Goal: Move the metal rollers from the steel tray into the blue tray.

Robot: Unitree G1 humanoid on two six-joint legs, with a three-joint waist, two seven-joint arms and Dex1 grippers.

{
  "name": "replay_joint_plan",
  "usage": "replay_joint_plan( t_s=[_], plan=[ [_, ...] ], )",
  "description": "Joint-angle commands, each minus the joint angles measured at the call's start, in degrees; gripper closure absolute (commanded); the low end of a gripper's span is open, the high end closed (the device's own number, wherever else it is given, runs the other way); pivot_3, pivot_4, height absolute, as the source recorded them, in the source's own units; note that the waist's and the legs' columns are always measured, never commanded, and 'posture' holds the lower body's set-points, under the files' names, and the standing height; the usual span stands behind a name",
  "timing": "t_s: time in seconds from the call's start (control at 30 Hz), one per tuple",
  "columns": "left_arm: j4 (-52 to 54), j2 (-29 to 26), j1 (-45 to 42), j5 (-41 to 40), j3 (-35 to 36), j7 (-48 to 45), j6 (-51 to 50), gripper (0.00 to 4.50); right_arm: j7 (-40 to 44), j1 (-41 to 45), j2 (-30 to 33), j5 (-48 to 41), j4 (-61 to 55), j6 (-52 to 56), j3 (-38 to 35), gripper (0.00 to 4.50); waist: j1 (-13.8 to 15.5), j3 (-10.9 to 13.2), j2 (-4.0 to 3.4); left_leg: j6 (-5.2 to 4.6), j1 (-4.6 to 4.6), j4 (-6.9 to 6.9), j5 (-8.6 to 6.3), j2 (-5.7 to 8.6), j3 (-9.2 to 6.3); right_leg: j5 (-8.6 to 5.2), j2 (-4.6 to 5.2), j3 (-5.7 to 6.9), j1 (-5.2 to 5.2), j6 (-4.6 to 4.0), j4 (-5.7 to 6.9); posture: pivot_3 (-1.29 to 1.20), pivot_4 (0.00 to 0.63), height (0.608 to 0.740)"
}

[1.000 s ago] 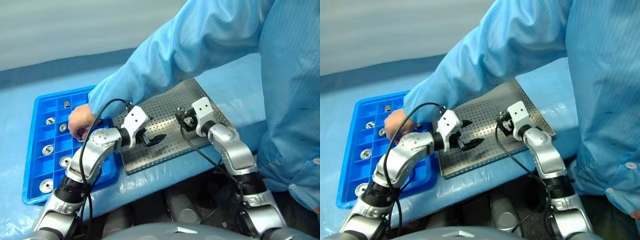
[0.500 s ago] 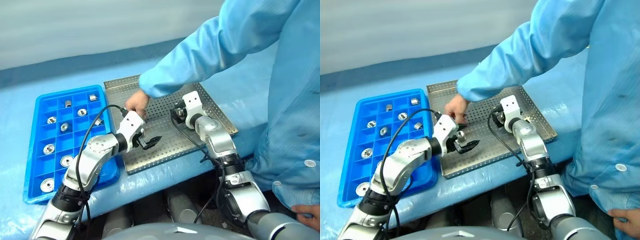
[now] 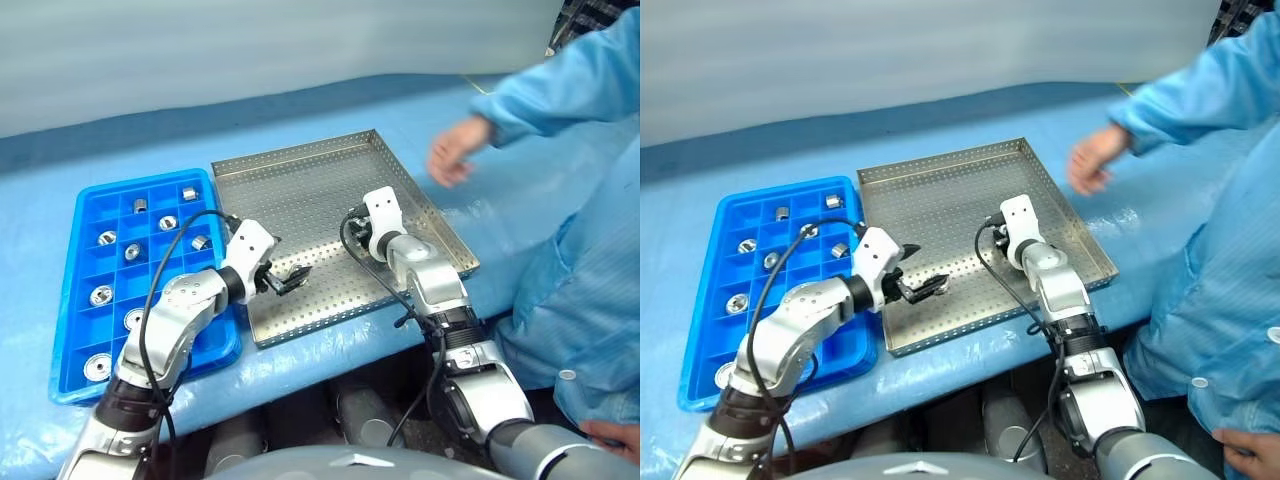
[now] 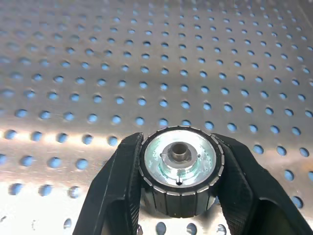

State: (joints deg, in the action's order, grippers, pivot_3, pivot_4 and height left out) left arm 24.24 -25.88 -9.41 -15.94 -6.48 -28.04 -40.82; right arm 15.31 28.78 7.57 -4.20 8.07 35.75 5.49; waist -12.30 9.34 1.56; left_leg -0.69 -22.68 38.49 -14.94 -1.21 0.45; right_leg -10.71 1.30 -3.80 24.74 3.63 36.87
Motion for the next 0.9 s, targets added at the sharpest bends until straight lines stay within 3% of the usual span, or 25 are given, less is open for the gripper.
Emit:
replay_joint_plan(
  t_s=[0.03,0.17,0.3,0.63,0.9],
  plan=[
    [6.8,-3.5,1.9,-1.2,10.4,2.0,-2.7,0.0,9.6,-1.6,-0.4,-7.5,-16.9,2.9,5.0,2.74,-0.3,0.0,-0.01,0.0,-0.02,-0.02,0.0,-0.04,0.0,0.0,-0.04,0.0,0.04,0.0,0.0,-0.18,0.15,0.74],
    [8.7,-8.3,4.3,1.3,19.7,5.1,-4.5,0.0,14.3,-2.2,-1.3,-11.0,-25.2,6.1,11.5,2.74,0.1,0.0,-0.01,0.02,0.06,-0.15,0.01,-0.27,-0.06,-0.21,-0.1,0.09,0.04,0.1,0.02,-0.13,0.15,0.74],
    [7.9,-9.0,4.7,2.0,25.9,8.4,-6.0,0.0,17.1,-0.9,-4.8,-13.6,-26.6,6.5,17.3,2.74,1.5,0.0,0.01,0.03,0.07,-0.17,0.01,-0.28,-0.08,-0.23,-0.01,0.16,0.02,0.08,-0.01,-0.11,0.15,0.74],
    [9.9,-5.3,8.9,2.7,28.5,13.0,-7.5,0.0,18.2,4.4,-15.9,-10.4,-9.5,4.8,28.5,2.74,5.3,-0.1,0.21,0.11,-0.01,-0.3,0.03,-0.28,-0.15,-0.15,0.13,0.36,0.11,-0.3,-0.01,-0.02,0.15,0.74],
    [11.9,-4.9,11.3,2.1,30.6,13.4,-8.4,0.0,18.8,3.6,-17.1,-7.9,-3.4,3.6,31.3,2.74,8.2,-0.1,0.24,0.18,-0.03,-0.37,0.03,-0.29,-0.21,-0.2,0.22,0.58,0.11,-0.4,-0.02,0.01,0.15,0.74]
  ],
)
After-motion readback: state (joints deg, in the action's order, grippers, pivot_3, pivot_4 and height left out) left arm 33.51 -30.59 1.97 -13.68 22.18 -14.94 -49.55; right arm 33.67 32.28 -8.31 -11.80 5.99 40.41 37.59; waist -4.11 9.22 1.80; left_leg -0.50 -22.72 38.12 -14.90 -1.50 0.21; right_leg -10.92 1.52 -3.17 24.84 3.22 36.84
